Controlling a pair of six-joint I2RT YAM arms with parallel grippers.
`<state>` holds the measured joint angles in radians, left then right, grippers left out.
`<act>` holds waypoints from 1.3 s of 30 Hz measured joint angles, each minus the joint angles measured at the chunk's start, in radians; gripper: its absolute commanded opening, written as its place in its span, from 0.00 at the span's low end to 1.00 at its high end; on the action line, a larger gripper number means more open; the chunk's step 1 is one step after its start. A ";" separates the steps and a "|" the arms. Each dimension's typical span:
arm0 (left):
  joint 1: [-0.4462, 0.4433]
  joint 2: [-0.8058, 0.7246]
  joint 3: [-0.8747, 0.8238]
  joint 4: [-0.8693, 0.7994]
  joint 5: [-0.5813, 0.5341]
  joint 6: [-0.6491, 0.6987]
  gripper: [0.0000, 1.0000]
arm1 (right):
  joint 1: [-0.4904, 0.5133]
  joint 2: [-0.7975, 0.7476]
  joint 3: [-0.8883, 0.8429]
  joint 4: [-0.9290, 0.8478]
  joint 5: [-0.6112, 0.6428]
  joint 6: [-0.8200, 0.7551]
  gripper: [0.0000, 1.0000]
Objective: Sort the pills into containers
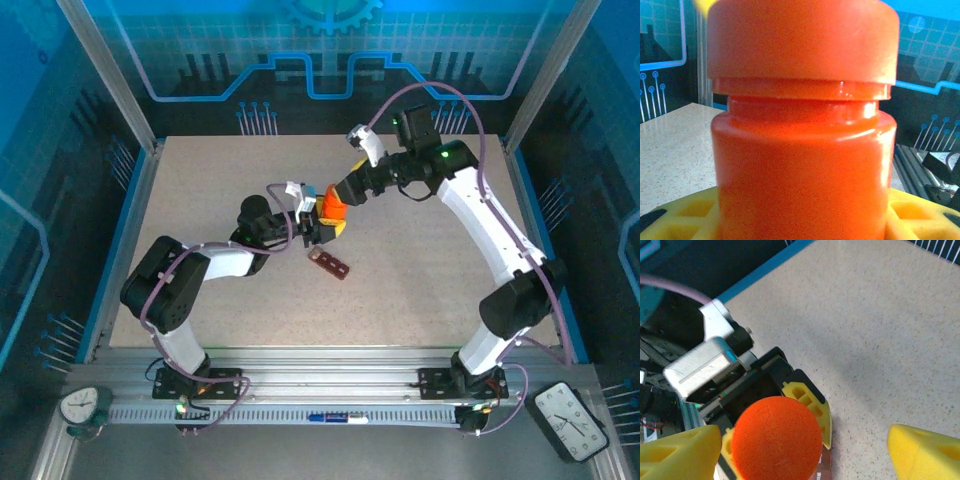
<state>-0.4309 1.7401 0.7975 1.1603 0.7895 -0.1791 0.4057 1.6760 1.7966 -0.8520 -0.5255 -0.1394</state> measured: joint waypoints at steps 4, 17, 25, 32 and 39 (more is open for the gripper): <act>0.003 0.007 0.003 0.000 0.019 -0.011 0.00 | 0.001 0.017 0.002 -0.024 -0.021 -0.017 0.80; 0.003 0.007 0.004 0.005 0.020 -0.032 0.00 | 0.013 0.017 0.003 -0.039 -0.060 -0.020 0.73; 0.003 0.007 0.004 0.005 0.020 -0.033 0.00 | 0.016 0.017 0.003 -0.039 -0.070 -0.018 0.70; 0.003 0.007 0.004 0.007 0.028 -0.032 0.00 | 0.032 0.019 0.003 -0.047 -0.062 -0.018 0.63; 0.004 0.008 0.004 0.011 0.043 -0.033 0.00 | 0.032 0.029 0.005 -0.049 -0.056 -0.019 0.46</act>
<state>-0.4271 1.7477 0.8013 1.1717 0.8326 -0.2119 0.4381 1.7050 1.8011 -0.9009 -0.5816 -0.1581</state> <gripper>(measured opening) 0.522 0.491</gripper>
